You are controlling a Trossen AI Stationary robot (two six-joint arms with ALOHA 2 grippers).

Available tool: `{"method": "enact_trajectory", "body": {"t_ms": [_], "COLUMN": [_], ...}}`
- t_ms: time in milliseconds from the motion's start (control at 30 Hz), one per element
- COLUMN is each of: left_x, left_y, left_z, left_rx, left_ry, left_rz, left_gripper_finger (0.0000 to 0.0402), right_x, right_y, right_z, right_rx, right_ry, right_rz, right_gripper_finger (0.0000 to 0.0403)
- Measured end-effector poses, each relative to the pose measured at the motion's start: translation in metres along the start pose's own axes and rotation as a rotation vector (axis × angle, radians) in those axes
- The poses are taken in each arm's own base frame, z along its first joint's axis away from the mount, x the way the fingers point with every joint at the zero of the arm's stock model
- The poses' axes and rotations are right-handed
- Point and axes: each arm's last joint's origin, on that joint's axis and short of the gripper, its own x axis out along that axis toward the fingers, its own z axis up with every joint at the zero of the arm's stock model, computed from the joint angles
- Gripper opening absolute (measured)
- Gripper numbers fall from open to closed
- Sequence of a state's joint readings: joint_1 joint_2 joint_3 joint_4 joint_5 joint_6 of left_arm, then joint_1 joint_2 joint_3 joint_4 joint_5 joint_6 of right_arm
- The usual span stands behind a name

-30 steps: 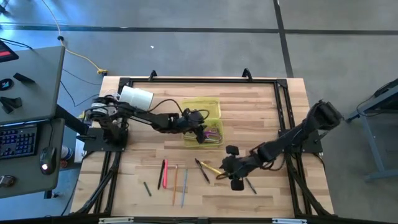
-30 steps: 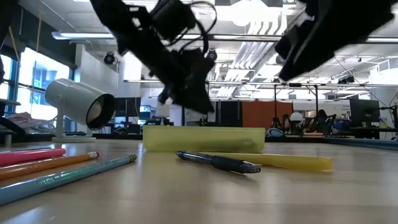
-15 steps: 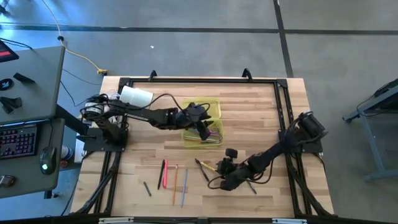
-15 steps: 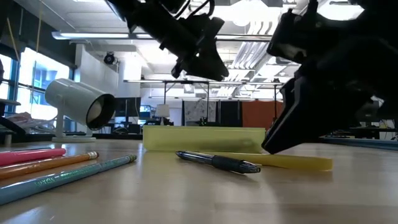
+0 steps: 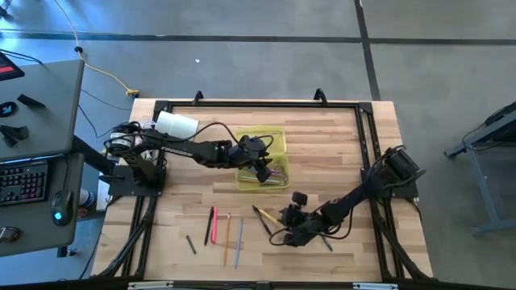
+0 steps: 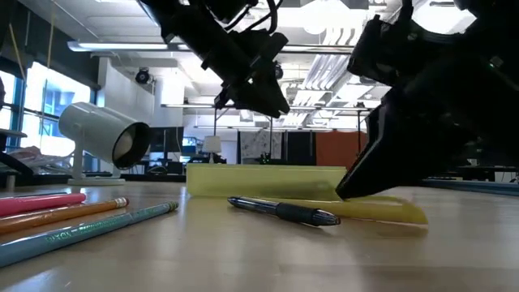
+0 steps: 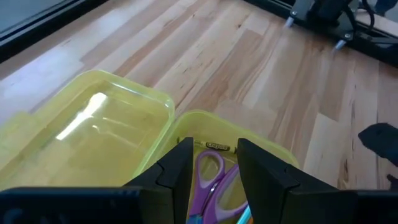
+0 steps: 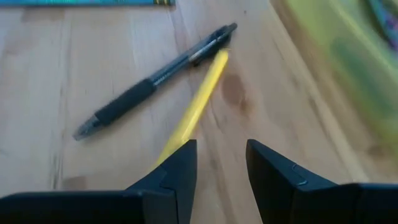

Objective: Pick & place school supplies into a supply box
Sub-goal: Put the yellow pen into the supply box

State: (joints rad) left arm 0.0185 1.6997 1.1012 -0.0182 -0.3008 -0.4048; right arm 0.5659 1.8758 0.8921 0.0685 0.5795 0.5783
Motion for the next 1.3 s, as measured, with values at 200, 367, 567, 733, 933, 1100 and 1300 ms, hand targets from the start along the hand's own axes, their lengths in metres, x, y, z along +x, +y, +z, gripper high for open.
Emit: {"method": "enact_trajectory", "body": {"t_ms": [200, 367, 567, 733, 933, 1100, 1300], "left_x": [0.0, 0.0, 0.0, 0.0, 0.0, 0.0, 0.0], "left_y": [0.001, 0.001, 0.001, 0.001, 0.001, 0.001, 0.001], "left_z": [-0.002, -0.003, -0.003, -0.003, -0.003, -0.003, -0.003], "left_rx": [-0.058, -0.056, -0.063, -0.066, -0.072, -0.064, -0.063], "left_ry": [0.017, 0.027, 0.028, 0.03, 0.031, 0.032, 0.032], "left_rz": [0.006, 0.01, 0.01, 0.009, 0.008, 0.01, 0.01], "left_gripper_finger": [0.0161, 0.0161, 0.0161, 0.0161, 0.0161, 0.0161, 0.0161], "right_x": [-0.019, -0.022, -0.016, -0.007, 0.006, 0.01, 0.014], "right_y": [0.002, 0.011, 0.016, 0.016, 0.016, 0.015, 0.009], "right_z": [0.017, 0.011, -0.001, -0.01, -0.023, -0.03, -0.029], "right_rx": [0.025, 0.048, 0.049, 0.052, 0.081, 0.002, 0.002], "right_ry": [-0.047, -0.033, -0.016, -0.003, 0.006, 0.013, 0.058], "right_rz": [0.068, 0.121, 0.098, 0.054, -0.002, -0.059, -0.054], "right_gripper_finger": [0.0123, 0.0123, 0.0123, 0.0123, 0.0123, 0.0119, 0.0055]}}
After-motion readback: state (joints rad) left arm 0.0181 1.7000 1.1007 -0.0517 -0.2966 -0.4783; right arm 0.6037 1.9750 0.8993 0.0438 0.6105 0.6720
